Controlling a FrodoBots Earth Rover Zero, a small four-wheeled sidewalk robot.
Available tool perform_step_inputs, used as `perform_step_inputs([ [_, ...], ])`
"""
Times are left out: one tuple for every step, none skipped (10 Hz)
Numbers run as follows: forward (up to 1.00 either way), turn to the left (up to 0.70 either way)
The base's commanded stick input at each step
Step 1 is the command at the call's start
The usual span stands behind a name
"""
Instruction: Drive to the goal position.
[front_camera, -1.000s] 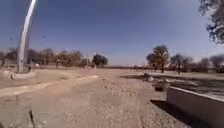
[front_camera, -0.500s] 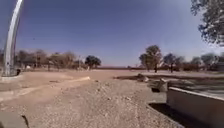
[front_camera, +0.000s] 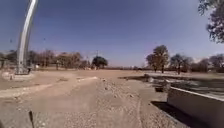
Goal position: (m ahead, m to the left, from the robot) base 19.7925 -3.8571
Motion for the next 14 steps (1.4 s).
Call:
perform_step_inputs([
  [0.50,0.00],
  [0.50,0.00],
  [0.50,0.00],
  [0.50,0.00],
  [0.50,0.00],
  [0.50,0.00],
  [0.50,0.00],
  [0.50,0.00],
  [0.50,0.00],
  [0.50,0.00],
  [0.50,0.00],
  [0.50,0.00],
  [0.50,0.00],
  [0.50,0.00],
])
